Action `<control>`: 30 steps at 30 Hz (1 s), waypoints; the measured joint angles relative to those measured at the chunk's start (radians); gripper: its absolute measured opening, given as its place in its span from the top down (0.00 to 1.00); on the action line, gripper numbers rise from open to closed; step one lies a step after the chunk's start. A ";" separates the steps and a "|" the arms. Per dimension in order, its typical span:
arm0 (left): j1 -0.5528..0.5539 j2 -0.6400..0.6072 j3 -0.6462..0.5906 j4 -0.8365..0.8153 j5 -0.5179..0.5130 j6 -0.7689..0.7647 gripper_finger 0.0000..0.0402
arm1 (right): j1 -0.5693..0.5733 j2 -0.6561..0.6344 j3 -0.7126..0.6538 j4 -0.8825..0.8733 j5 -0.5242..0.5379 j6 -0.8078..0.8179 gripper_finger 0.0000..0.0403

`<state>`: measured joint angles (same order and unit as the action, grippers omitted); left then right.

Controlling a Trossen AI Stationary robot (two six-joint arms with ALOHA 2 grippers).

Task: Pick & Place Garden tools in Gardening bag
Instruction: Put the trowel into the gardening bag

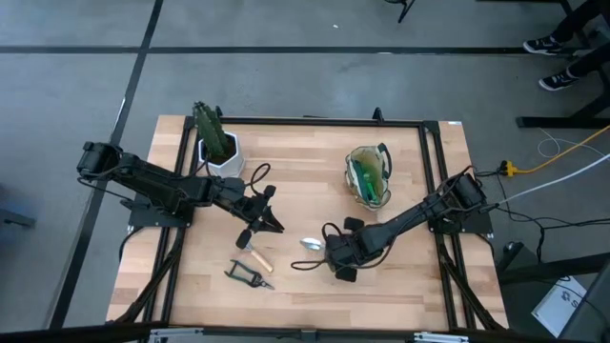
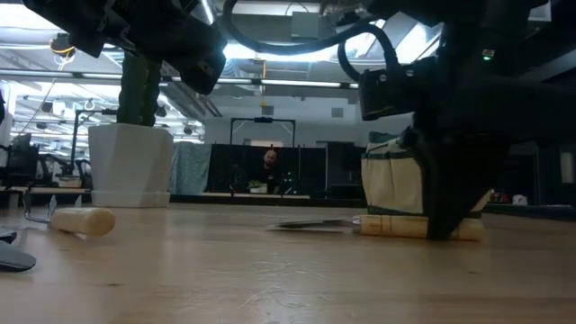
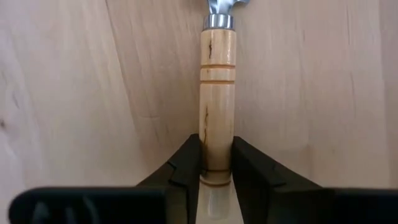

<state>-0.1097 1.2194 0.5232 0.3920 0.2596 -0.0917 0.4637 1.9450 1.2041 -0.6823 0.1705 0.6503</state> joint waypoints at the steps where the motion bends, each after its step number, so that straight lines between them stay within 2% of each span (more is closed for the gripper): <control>1: 0.000 0.000 0.000 0.000 0.000 0.000 0.92 | 0.001 0.000 0.000 0.001 0.010 0.028 0.78; 8: 0.000 0.000 0.000 0.000 0.000 0.000 0.92 | 0.001 0.000 -0.002 0.014 0.028 0.086 0.71; 15: 0.000 0.000 0.000 0.000 0.000 0.000 0.92 | 0.000 0.002 -0.003 0.127 0.095 0.065 0.57; 20: 0.000 0.000 0.000 0.000 0.000 0.000 0.92 | -0.009 0.002 -0.002 0.209 0.139 -0.008 0.48; 30: 0.000 0.000 0.000 0.000 0.000 0.000 0.92 | -0.058 0.002 -0.001 0.244 0.140 -0.032 0.46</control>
<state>-0.1097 1.2194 0.5232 0.3916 0.2596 -0.0914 0.4058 1.9469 1.2034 -0.4381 0.3103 0.6178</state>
